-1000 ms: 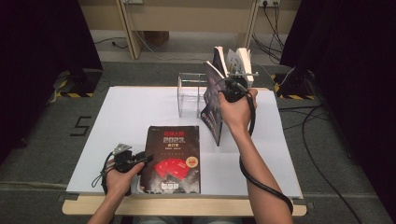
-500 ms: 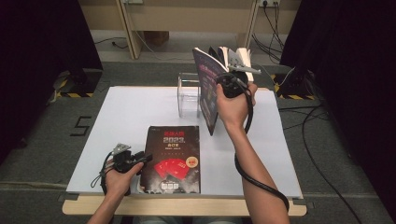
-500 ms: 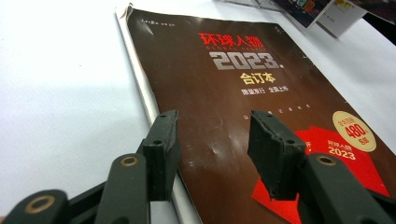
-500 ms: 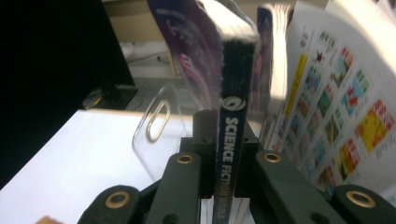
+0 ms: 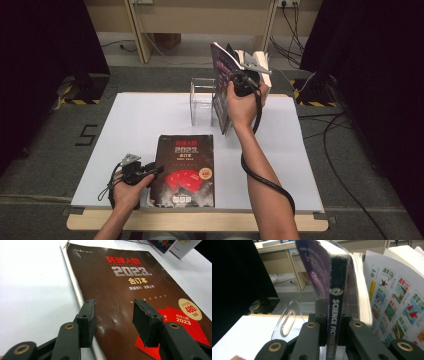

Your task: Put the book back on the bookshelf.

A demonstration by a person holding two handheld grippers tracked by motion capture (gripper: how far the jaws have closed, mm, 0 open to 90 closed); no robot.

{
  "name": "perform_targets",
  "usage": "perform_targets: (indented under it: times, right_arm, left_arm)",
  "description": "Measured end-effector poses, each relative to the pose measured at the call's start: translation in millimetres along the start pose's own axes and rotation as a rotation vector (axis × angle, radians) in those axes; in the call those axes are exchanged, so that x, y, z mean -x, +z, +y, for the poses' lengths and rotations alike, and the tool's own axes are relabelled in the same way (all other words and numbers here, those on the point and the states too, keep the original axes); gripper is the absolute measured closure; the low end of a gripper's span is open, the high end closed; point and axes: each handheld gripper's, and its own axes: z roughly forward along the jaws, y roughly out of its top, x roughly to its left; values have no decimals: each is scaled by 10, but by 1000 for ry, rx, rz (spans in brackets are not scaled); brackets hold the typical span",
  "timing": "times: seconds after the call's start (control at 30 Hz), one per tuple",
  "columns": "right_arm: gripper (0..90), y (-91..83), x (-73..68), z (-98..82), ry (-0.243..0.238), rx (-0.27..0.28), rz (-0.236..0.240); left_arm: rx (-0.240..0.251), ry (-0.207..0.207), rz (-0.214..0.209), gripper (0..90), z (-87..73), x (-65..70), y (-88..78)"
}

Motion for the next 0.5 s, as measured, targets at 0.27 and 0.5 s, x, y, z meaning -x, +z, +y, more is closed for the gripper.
perform_targets:
  times: [0.27,0.5]
  right_arm:
    - [846,147,2,-20,20,23,-27]
    - [843,278,-15,-219,-2,21,-53]
  left_arm:
    - [3,-3,1,524,-3,-13,-6]
    - [-2,3,2,525,-9,-14,-2]
